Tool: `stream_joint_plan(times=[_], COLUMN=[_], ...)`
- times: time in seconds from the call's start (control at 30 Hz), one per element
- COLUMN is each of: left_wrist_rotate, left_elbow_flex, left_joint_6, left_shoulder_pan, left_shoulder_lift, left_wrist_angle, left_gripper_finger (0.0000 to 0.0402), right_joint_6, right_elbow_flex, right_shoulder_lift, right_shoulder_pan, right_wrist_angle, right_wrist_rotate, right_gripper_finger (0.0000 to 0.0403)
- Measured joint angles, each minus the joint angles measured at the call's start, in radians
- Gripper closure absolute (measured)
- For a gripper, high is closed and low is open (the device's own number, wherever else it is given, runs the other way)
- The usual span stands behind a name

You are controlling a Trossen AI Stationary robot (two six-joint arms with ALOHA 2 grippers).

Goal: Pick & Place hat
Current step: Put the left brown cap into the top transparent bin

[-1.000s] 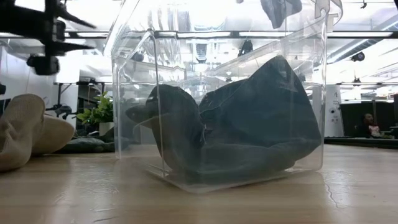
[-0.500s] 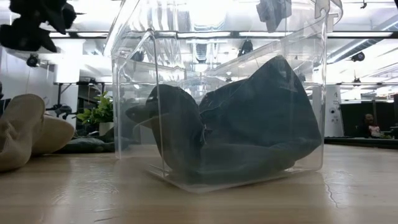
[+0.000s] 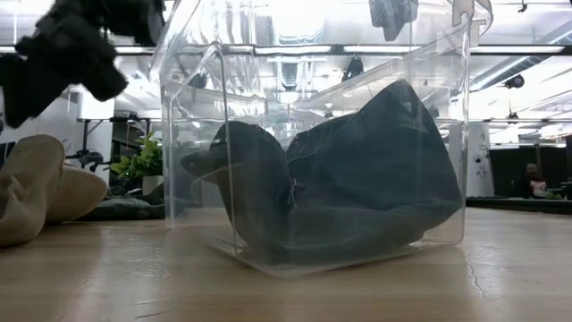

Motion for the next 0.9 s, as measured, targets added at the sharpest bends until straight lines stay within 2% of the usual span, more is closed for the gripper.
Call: stream_joint_plan(times=[0.4, 0.67, 0.77, 0.9], left_wrist_rotate=[0.045, 0.088, 0.088, 0.146], left_elbow_flex=[-0.075, -0.163, -0.195, -0.232], left_joint_6=[0.006, 0.012, 0.010, -0.034], left_shoulder_pan=[-0.029, -0.036, -0.037, -0.037], left_shoulder_lift=[0.150, 0.185, 0.188, 0.183], left_wrist_angle=[0.068, 0.087, 0.133, 0.258], left_gripper_finger=[0.0209, 0.0209, 0.0209, 0.0209], right_joint_6=[-0.052, -0.072, -0.092, -0.102], right_elbow_flex=[0.000, 0.000, 0.000, 0.000], right_shoulder_lift=[-0.001, -0.001, -0.001, -0.001], right_shoulder_pan=[0.000, -0.002, -0.002, -0.002], right_wrist_angle=[0.008, 0.009, 0.010, 0.011], right_wrist_rotate=[0.000, 0.000, 0.000, 0.000], right_gripper_finger=[0.0179, 0.0179, 0.0179, 0.0179])
